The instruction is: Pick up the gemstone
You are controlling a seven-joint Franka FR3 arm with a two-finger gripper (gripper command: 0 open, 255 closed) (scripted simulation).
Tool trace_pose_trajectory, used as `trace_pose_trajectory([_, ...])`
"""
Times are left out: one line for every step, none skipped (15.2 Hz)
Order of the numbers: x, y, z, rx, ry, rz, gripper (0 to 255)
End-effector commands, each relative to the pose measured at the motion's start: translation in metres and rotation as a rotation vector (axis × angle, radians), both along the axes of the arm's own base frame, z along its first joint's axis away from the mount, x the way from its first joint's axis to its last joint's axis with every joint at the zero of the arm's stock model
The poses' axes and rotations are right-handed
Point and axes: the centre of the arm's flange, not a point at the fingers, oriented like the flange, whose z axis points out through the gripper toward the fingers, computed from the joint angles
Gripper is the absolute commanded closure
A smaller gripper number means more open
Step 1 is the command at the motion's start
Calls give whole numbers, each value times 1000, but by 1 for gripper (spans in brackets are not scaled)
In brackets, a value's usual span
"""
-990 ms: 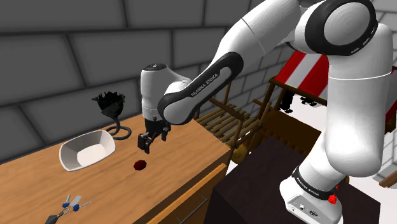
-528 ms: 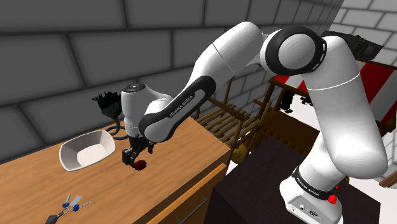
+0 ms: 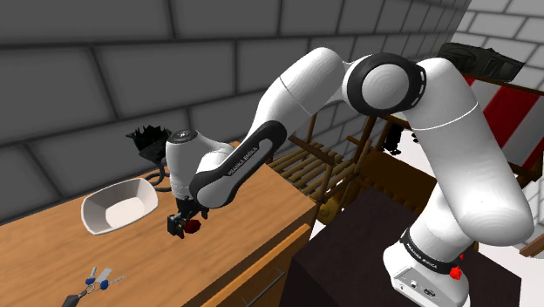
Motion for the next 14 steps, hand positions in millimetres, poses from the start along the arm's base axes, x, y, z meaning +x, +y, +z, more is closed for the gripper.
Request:
trace_pose_trajectory([0,1,-4,0,0,0,0])
trace_pose_trajectory([-1,1,-4,0,0,0,255])
trace_pose_trajectory([0,1,-4,0,0,0,255])
trace_pose_trajectory([0,1,-5,0,0,0,255])
trace_pose_trajectory([0,1,-4,0,0,0,255])
trace_pose_trajectory([0,1,-5,0,0,0,255])
trace_pose_trajectory([0,1,-5,0,0,0,255])
trace_pose_trajectory([0,1,-5,0,0,0,255])
trace_pose_trajectory([-1,1,-5,0,0,0,255])
trace_pose_trajectory([-1,2,-5,0,0,0,255])
trace_pose_trajectory([0,1,-4,0,0,0,255])
trace_pose_trajectory([0,1,1,0,0,0,255])
trace_pose_trajectory([0,1,6,0,0,0,255])
trace_pose_trajectory([0,1,11,0,0,0,255])
